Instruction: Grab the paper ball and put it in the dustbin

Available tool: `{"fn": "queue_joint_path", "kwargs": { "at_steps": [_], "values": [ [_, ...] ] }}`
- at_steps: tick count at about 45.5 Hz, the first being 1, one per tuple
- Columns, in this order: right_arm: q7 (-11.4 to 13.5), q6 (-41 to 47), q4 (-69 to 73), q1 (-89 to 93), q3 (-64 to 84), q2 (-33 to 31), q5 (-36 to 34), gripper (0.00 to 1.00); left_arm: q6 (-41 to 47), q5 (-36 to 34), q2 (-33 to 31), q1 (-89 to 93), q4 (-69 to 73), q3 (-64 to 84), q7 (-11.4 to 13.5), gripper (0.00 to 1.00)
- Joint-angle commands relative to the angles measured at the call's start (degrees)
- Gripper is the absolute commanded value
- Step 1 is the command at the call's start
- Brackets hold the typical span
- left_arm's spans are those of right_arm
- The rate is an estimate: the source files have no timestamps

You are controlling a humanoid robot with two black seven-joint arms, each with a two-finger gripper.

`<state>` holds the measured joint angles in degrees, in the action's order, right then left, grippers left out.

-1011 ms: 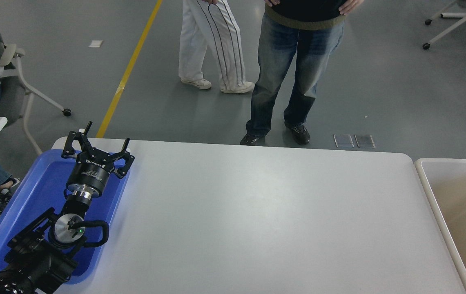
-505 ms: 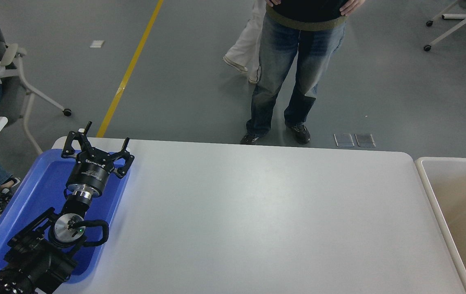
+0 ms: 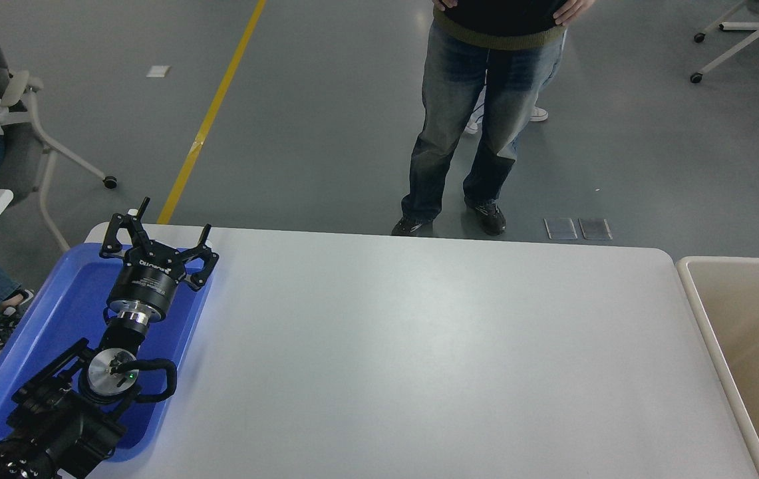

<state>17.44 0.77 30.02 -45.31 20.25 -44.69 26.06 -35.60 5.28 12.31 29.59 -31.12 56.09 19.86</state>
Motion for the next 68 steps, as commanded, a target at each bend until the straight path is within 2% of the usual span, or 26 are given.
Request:
{"fn": "queue_joint_path", "kwargs": {
  "at_steps": [1, 14, 39, 48, 50, 57, 68],
  "values": [
    [-0.13, -6.83, -9.36, 5.59, -4.69, 7.94, -1.01, 0.0, 0.0, -0.01, 0.0, 0.03, 0.01, -0.01, 0.0, 1.0],
    [-0.39, -10.26, -12.44, 6.2, -4.69, 10.67, -1.01, 0.0, 0.0, -0.01, -0.09, 0.03, 0.01, -0.01, 0.0, 1.0],
    [-0.48, -10.79, -15.69, 6.82, -4.78, 14.54, -1.01, 0.0, 0.0, -0.01, 0.0, -0.06, 0.01, -0.01, 0.0, 1.0],
    [-0.48, -13.33, -15.87, 7.17, -4.78, 14.37, -1.01, 0.7, 0.0, -0.01, 0.0, -0.06, 0.01, 0.07, 0.0, 1.0],
    [-0.48, -14.47, -15.87, 7.34, -4.78, 14.36, -1.01, 0.8, 0.0, -0.01, 0.0, -0.06, 0.01, -0.01, 0.0, 1.0],
    [-0.48, -17.73, -15.87, 7.35, -4.87, 14.45, -1.01, 0.96, 0.0, -0.01, 0.0, -0.06, 0.01, -0.01, 0.0, 1.0],
    [-0.48, -18.43, -15.96, 6.99, -4.87, 14.45, -1.01, 0.97, 0.0, -0.01, 0.0, -0.06, 0.01, -0.01, 0.0, 1.0]
  ]
}}
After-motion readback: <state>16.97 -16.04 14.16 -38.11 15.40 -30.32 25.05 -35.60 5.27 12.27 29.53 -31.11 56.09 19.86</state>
